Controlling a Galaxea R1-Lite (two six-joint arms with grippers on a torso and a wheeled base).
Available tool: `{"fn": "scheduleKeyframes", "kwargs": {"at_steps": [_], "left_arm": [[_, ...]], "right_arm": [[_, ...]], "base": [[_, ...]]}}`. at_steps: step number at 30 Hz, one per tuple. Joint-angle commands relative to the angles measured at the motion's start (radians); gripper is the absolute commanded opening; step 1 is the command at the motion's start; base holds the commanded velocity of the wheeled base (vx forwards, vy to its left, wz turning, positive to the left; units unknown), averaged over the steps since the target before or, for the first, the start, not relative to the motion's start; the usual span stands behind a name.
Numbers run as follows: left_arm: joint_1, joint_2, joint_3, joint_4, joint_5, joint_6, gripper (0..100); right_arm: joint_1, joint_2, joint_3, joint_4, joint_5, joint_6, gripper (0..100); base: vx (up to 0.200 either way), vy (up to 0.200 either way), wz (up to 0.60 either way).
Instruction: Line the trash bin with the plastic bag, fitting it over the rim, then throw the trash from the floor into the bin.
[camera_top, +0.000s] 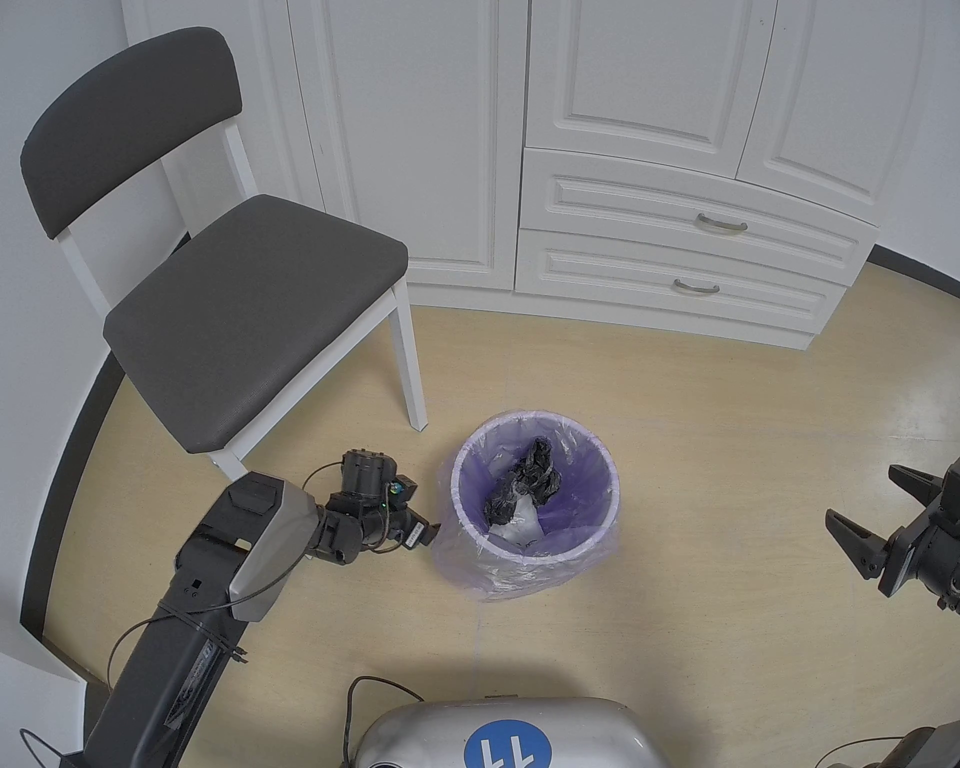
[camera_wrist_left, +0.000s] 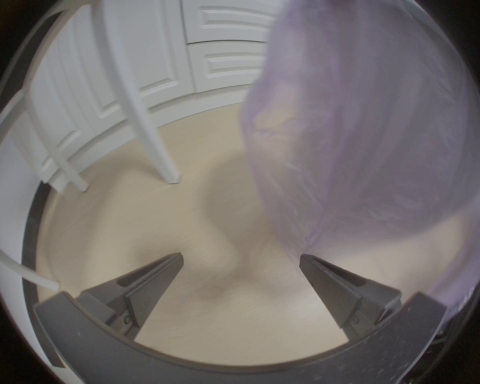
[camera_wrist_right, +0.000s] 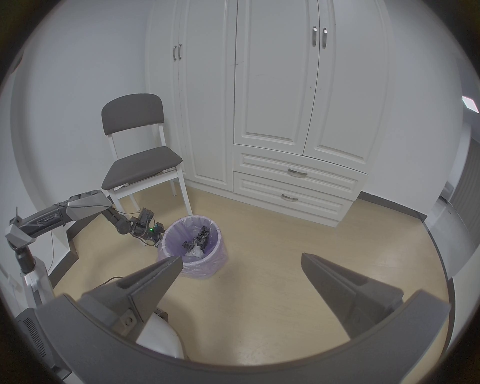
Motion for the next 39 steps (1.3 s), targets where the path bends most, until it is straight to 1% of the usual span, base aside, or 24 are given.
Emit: {"fn": "scheduleKeyframes", "kwargs": {"at_steps": [1, 3, 4, 5, 7, 8, 9, 10, 11, 13, 14, 15, 16, 18, 24, 26, 27, 29, 34, 37, 39], "left_arm": [[0.011, -0.048, 0.042, -0.037, 0.054, -0.001, 100], [0.011, -0.088, 0.141, -0.1, 0.069, 0.0, 100], [0.011, -0.094, 0.159, -0.112, 0.069, 0.0, 100], [0.013, -0.14, 0.269, -0.188, 0.069, 0.002, 100], [0.011, -0.194, 0.409, -0.292, 0.068, -0.001, 100], [0.011, -0.203, 0.44, -0.316, 0.068, -0.001, 100], [0.011, -0.203, 0.44, -0.316, 0.068, -0.001, 100], [0.01, -0.227, 0.55, -0.464, 0.075, -0.006, 100], [0.01, -0.223, 0.564, -0.53, 0.078, -0.007, 100], [0.011, -0.226, 0.589, -0.597, 0.085, -0.013, 100], [0.014, -0.235, 0.622, -0.603, 0.086, -0.013, 100], [0.014, -0.235, 0.622, -0.603, 0.086, -0.013, 100], [0.02, -0.277, 0.685, -0.616, 0.085, -0.013, 100], [0.02, -0.313, 0.734, -0.62, 0.082, -0.015, 100], [0.019, -0.408, 0.828, -0.646, 0.077, -0.023, 100], [0.017, -0.416, 0.834, -0.648, 0.077, -0.024, 100], [0.011, -0.471, 0.88, -0.666, 0.078, -0.042, 100], [0.005, -0.51, 0.924, -0.689, 0.082, -0.049, 100], [-0.033, -0.599, 1.075, -0.801, 0.088, -0.049, 100], [-0.081, -0.663, 1.198, -0.918, 0.094, -0.05, 100], [-0.116, -0.7, 1.265, -0.993, 0.134, -0.052, 100]], "right_arm": [[0.001, -0.002, 0.002, 0.001, 0.0, -0.001, 100], [0.001, -0.003, 0.0, 0.001, 0.0, -0.001, 100], [0.001, -0.003, 0.002, 0.001, 0.0, -0.001, 100], [0.001, -0.003, 0.0, 0.001, 0.0, -0.001, 100], [0.001, -0.008, 0.0, -0.001, 0.0, -0.001, 100], [0.001, -0.009, 0.0, 0.001, 0.0, -0.001, 100], [0.001, -0.009, 0.0, 0.001, 0.0, -0.001, 100], [0.001, -0.016, 0.0, 0.001, -0.001, -0.002, 100], [0.001, -0.019, 0.002, 0.001, -0.001, -0.002, 100], [0.001, -0.028, 0.002, 0.001, -0.001, -0.002, 100], [0.001, -0.034, 0.002, 0.001, -0.001, -0.004, 100], [0.001, -0.034, 0.002, 0.001, -0.001, -0.004, 100], [0.001, -0.048, 0.002, 0.001, -0.001, -0.004, 100], [0.001, -0.065, 0.0, 0.001, -0.001, -0.002, 100], [0.001, -0.088, -0.003, 0.002, -0.001, -0.002, 100], [0.001, -0.089, -0.003, 0.001, -0.001, -0.002, 100], [-0.001, -0.088, -0.001, 0.001, -0.004, -0.004, 100], [-0.001, -0.088, 0.0, 0.001, -0.006, -0.007, 100], [-0.001, -0.098, -0.003, -0.002, -0.017, -0.016, 100], [-0.002, -0.125, -0.001, -0.001, -0.017, -0.042, 100], [-0.009, -0.134, -0.001, -0.001, -0.018, -0.051, 100]], "base": [[0.0, 0.0, 0.0], [0.0, 0.0, 0.0], [0.0, 0.0, 0.0], [0.0, 0.0, 0.0], [0.0, 0.0, 0.0], [0.0, 0.0, 0.0], [0.0, 0.0, 0.0], [0.0, 0.0, 0.0], [0.0, 0.0, 0.0], [0.0, 0.0, 0.0], [0.0, 0.0, 0.0], [0.0, 0.0, 0.0], [0.0, 0.0, 0.0], [0.0, 0.0, 0.0], [0.0, 0.0, 0.0], [0.0, 0.0, 0.0], [0.0, 0.0, 0.0], [0.0, 0.0, 0.0], [0.0, 0.0, 0.0], [0.0, 0.0, 0.0], [0.0, 0.0, 0.0]]}}
